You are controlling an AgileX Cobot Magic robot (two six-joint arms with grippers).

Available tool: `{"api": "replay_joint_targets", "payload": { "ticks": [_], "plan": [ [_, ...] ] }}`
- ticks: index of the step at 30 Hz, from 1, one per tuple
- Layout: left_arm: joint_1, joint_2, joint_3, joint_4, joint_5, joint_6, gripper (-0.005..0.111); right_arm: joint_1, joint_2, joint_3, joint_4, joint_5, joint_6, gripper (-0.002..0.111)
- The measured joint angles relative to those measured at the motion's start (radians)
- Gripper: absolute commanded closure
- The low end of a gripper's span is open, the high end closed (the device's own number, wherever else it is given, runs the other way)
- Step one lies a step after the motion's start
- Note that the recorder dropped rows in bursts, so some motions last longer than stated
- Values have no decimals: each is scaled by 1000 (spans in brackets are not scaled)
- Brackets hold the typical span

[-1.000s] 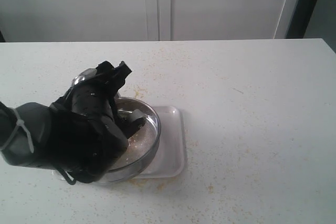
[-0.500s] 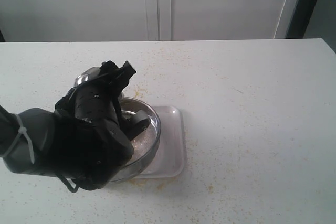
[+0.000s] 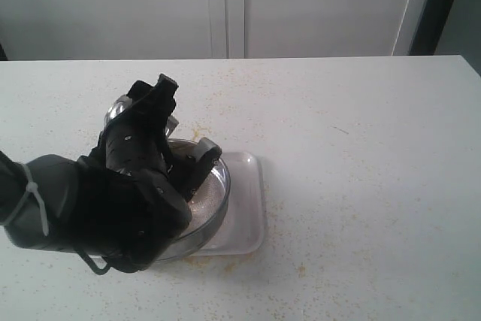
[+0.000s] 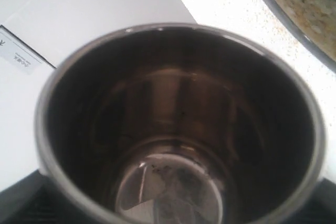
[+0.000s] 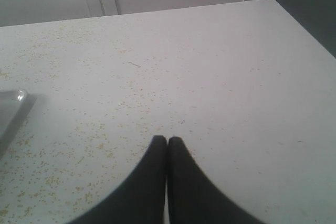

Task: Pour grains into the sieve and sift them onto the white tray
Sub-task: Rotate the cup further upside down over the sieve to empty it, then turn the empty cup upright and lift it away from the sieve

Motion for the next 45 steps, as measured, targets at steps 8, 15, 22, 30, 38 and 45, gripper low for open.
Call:
{"api": "replay_joint_targets", "payload": {
  "ticks": [8, 15, 22, 30, 38, 45],
  "plan": [
    [0, -40, 0, 0, -68, -194, 107, 0, 0, 0, 0, 0, 2, 108],
    [0, -98, 0, -5, -122, -400, 107, 0, 0, 0, 0, 0, 2, 108],
    [12, -146, 0, -11, -335, -610, 107, 0, 0, 0, 0, 0, 2, 108],
    [131, -178, 0, -13, -537, -856, 107, 0, 0, 0, 0, 0, 2, 108],
    [281, -234, 0, -13, -793, -967, 107, 0, 0, 0, 0, 0, 4, 108],
    [403, -266, 0, -13, -970, -1028, 107, 0, 0, 0, 0, 0, 4, 108]
  ]
}}
